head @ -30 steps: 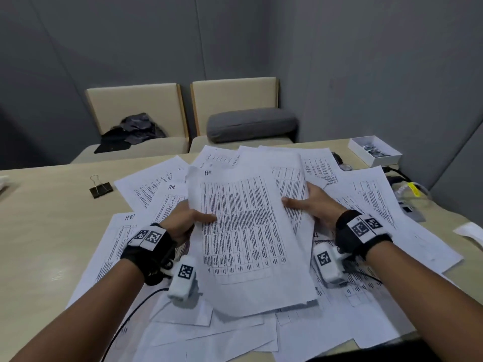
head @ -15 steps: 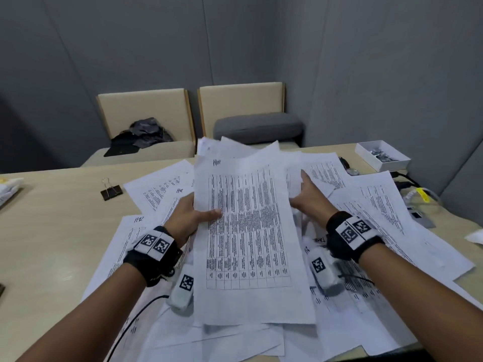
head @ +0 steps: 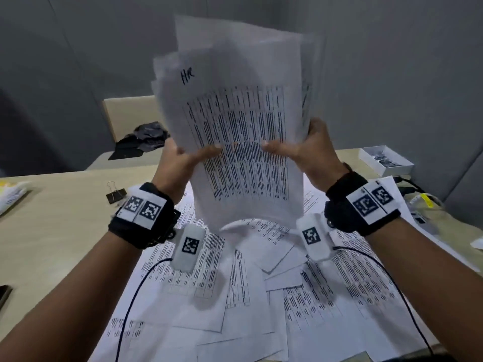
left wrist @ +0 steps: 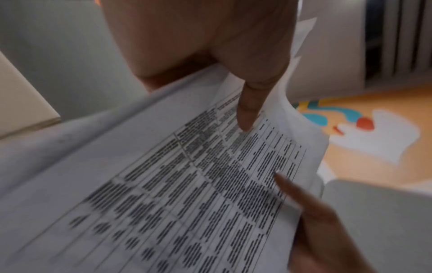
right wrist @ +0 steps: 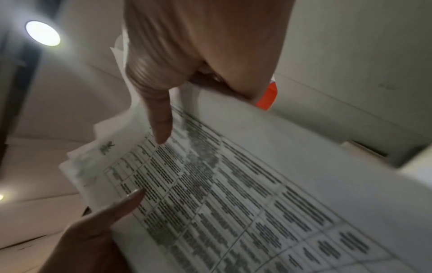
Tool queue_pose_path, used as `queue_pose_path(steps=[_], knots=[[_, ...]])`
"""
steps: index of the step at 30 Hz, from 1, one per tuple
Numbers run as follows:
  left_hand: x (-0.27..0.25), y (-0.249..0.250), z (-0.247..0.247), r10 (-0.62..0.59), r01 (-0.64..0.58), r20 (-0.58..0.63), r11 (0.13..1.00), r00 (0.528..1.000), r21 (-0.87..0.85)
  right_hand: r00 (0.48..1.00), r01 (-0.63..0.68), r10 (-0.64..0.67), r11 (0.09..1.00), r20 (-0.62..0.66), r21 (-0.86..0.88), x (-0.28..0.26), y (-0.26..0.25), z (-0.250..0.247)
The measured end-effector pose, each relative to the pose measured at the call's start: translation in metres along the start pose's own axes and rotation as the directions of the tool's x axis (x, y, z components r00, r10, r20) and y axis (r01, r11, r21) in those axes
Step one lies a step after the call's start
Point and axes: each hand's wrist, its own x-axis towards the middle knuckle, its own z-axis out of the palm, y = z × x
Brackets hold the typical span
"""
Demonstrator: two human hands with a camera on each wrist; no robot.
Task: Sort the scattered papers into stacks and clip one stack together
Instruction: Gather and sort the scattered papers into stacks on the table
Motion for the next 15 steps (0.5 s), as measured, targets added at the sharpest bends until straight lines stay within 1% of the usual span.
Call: queue_pose_path(steps=[2, 4, 7, 8, 10, 12, 13, 15], knots=[[-0.009, -0.013, -0.001, -0.02, 0.019, 0.031, 0.999, 0.999, 0.047, 0.997, -0.063, 0.063, 0.998, -0.053, -0.011, -0.006, 0.012, 0.001], [-0.018, -0.028, -0.002, -0.043, 0.037, 0.048, 0.994, 0.998, 0.107, 0.99, -0.094, 0.094, 0.996, -0.104, 0.0, -0.012, 0.026, -0.001], [-0.022, -0.041, 0.002, -0.047, 0.04, 0.045, 0.987, 0.998, 0.158, 0.983, -0.072, 0.071, 0.997, -0.167, -0.002, -0.017, 0.028, -0.003], [-0.021, -0.039, 0.005, -0.041, 0.036, 0.033, 0.987, 0.999, 0.159, 0.978, -0.043, 0.043, 0.999, -0.203, 0.003, -0.016, 0.025, -0.004], [-0.018, -0.026, 0.011, -0.018, 0.016, 0.011, 0.989, 1.0, 0.146, 0.966, 0.001, 0.0, 1.0, -0.26, 0.006, -0.012, 0.015, -0.006], [-0.013, -0.009, 0.016, 0.035, -0.032, -0.021, 0.994, 0.999, 0.103, 0.959, 0.043, -0.045, 0.999, -0.278, -0.015, -0.009, 0.0, -0.008], [-0.009, -0.001, 0.016, 0.056, -0.053, -0.045, 0.996, 0.997, 0.076, 0.962, 0.06, -0.065, 0.998, -0.264, -0.027, -0.009, -0.009, -0.007], [0.002, 0.006, 0.013, 0.073, -0.075, -0.095, 0.997, 0.993, -0.015, 0.977, 0.036, -0.039, 0.999, -0.212, -0.021, -0.007, -0.014, -0.007]])
